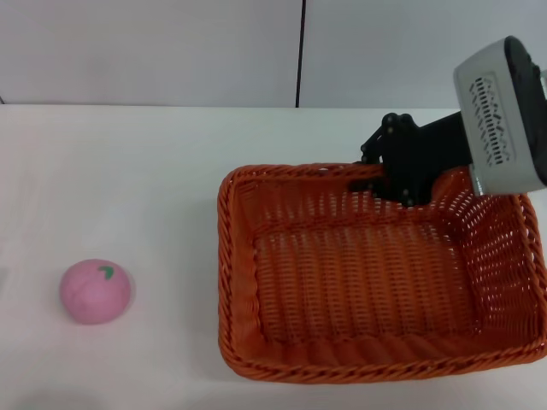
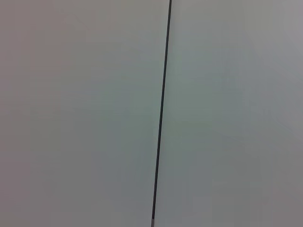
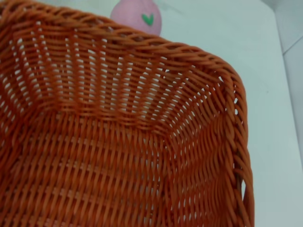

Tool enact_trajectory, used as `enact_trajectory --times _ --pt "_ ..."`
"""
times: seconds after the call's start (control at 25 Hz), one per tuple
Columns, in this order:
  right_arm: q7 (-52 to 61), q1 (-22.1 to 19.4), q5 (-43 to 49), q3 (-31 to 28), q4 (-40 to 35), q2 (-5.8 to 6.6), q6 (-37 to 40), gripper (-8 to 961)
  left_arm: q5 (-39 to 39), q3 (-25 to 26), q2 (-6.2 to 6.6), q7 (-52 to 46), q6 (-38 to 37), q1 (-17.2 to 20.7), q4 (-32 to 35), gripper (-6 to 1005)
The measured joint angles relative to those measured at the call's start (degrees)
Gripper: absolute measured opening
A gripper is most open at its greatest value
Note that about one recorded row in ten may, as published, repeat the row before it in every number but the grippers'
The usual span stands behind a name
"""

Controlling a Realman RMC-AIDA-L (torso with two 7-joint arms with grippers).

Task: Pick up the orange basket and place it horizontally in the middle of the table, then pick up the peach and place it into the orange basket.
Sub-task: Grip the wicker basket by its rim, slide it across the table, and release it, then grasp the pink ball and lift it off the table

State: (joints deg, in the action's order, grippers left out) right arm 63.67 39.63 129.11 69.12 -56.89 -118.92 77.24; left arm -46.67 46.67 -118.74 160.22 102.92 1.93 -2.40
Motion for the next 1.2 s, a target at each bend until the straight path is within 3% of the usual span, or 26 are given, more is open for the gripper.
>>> enact_trajectory --times 0.36,0.52,0.68,0.72,0.76,0.8,0.88,0.92,0.96,1.0,1.08,1.12,1.2 --pt "0.12 -2.48 -3.96 4.52 -1.6 -0.29 -4.85 209 0.0 -0.09 0.0 0.0 -0.1 0.01 0.0 590" --pt "0.13 -2.98 -5.04 4.55 -1.61 -0.36 -4.89 444 0.0 -0.09 0.0 0.0 -0.04 0.19 -0.03 586" --pt "-0.13 -6.33 -10.33 4.59 -4.18 -0.36 -5.16 546 0.12 -0.89 0.23 -0.64 0.17 0.37 0.09 582" --pt "-0.41 -7.61 -12.35 4.6 -5.19 -0.36 -5.29 571 0.3 -4.09 0.78 -2.67 1.71 0.4 1.46 581" --pt "-1.17 -11.29 -18.22 4.44 -7.91 -0.36 -5.81 571 0.32 -6.34 0.98 -4.44 3.02 0.02 3.64 580" --pt "-1.17 -11.29 -18.22 4.44 -7.91 -0.36 -5.81 571 0.32 -6.34 0.98 -4.44 3.02 0.02 3.64 579" --pt "-3.49 -15.76 -27.22 4.23 -9.94 -0.34 -7.05 571 0.31 -7.79 1.06 -6.15 4.03 -0.48 5.66 577" --pt "-5.63 -17.9 -32.47 4.25 -10.22 -0.34 -7.66 571 0.32 -13.58 1.03 -13.18 5.87 -2.75 13.76 576" --pt "-12.04 -22.46 -45.44 4.56 -9.48 -0.38 -8.0 571 0.31 -14.88 1.03 -14.28 5.98 -3.14 14.98 575" --pt "-12.04 -22.46 -45.44 4.56 -9.48 -0.38 -8.0 571 0.32 -18.39 1.06 -17.04 6.06 -3.99 17.55 574" --pt "-21.86 -26.69 -60.77 5.46 -6.03 -0.48 -5.82 571 0.32 -18.39 1.06 -17.04 6.06 -3.99 17.55 572" --pt "-26.32 -28.19 -68.37 6.07 -3.35 -0.45 -3.46 571 0.33 -23.07 1.09 -19.66 5.73 -4.95 20.29 571" --pt "-33.87 -30.28 -80.55 7.09 2.39 -0.45 2.17 570 0.33 -25.38 1.08 -20.81 5.45 -5.5 21.42 569"
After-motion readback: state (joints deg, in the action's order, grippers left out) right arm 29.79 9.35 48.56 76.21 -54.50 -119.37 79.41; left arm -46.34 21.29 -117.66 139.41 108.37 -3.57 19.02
